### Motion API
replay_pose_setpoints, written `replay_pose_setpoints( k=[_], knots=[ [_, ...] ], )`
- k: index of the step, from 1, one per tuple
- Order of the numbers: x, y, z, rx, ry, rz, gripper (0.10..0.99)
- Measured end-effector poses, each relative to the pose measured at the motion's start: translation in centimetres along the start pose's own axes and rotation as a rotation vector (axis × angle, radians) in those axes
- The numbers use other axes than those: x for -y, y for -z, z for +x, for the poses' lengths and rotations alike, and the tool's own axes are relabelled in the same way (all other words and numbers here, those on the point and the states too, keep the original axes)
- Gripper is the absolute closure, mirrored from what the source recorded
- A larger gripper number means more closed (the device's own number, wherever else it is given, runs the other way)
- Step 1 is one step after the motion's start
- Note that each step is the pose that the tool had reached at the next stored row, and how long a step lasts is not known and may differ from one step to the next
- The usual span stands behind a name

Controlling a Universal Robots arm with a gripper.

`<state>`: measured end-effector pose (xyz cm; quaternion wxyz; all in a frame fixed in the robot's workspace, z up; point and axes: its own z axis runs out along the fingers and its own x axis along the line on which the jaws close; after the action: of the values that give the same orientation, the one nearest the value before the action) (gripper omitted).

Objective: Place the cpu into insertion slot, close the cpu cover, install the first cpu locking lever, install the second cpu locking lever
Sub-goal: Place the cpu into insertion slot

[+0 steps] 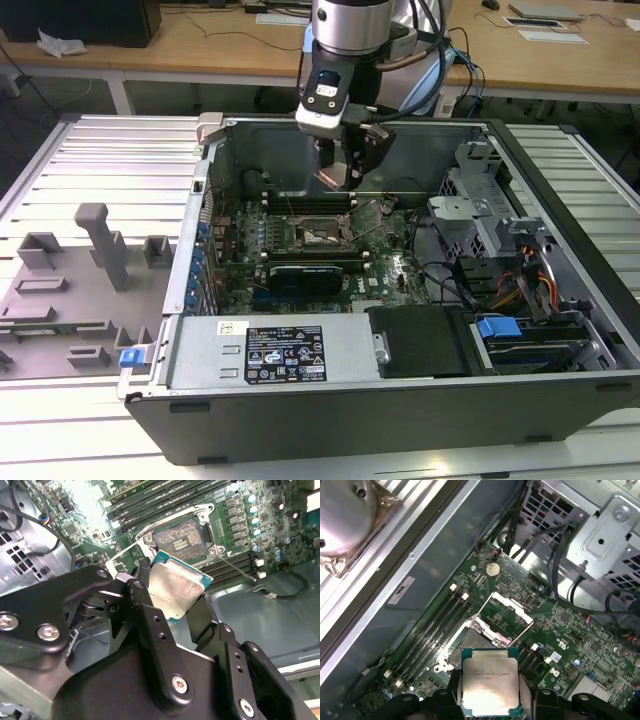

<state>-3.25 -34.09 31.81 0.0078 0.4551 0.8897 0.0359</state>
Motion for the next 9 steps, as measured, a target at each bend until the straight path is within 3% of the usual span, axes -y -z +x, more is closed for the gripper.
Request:
replay_pose_setpoints(
  k=[6,9],
  knots=[
    [0.01,-0.12,0.0,0.0044,-0.061,-0.001,0.545],
    [0.02,-0.24,-0.01,0.0085,-0.119,-0.002,0.545]
  ],
)
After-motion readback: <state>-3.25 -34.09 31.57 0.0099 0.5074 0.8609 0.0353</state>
